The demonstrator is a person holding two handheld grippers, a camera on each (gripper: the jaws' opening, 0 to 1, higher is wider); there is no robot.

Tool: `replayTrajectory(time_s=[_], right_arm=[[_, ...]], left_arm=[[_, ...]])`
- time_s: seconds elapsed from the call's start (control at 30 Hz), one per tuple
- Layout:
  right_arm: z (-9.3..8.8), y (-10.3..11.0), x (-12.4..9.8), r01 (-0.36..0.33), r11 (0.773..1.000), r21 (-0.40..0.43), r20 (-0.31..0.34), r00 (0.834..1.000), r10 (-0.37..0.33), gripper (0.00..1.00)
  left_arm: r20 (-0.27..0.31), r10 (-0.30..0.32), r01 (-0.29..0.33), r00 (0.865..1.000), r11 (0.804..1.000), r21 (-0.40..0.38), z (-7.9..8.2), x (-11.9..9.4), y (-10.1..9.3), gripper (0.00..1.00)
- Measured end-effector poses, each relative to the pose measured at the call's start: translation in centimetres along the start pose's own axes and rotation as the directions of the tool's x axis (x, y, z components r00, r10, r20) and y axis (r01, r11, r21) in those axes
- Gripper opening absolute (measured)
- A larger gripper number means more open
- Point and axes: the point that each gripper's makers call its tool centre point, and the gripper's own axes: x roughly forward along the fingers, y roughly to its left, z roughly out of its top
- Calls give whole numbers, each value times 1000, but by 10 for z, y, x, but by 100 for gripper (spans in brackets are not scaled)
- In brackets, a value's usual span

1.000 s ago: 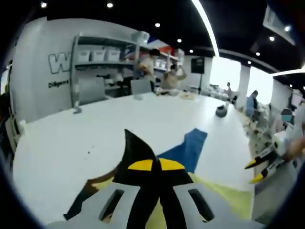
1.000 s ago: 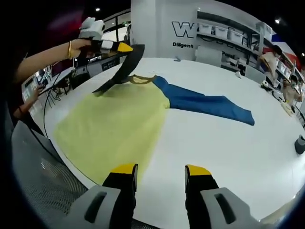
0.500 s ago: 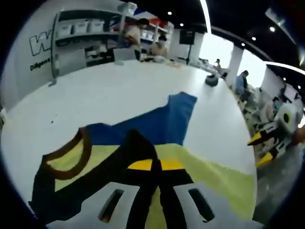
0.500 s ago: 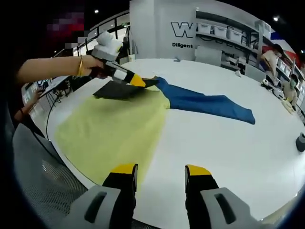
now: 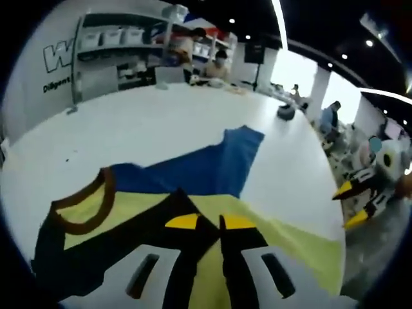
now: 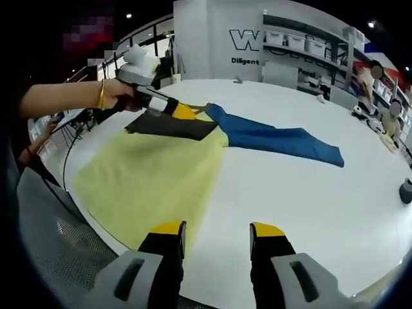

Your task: Fold the garment on the visible template until the final outline fits inside the template.

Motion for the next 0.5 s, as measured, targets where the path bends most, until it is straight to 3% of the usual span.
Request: replayTrajectory(time_s=[0.1, 0.27, 0.47, 0.5], right_arm=[[-1, -1, 0, 3, 1000, 4, -1, 1000, -3, 35], [1, -1, -1, 8, 1000, 6, 3, 1000, -8, 35], [-1, -1, 1, 1, 1000, 3, -2, 1000, -1, 35], [-1, 0, 2, -5, 1000, 1, -2, 1000, 5, 35]], left_arm=[[5, 1, -1, 1000, 1000, -20, 0, 7, -3, 17], [7, -3, 3, 1000, 1000, -18, 0, 3, -11, 50], [50, 32, -31, 998, 999, -28, 3, -20, -9, 57], [91, 46, -44, 995, 999, -21, 8, -36, -11, 58]])
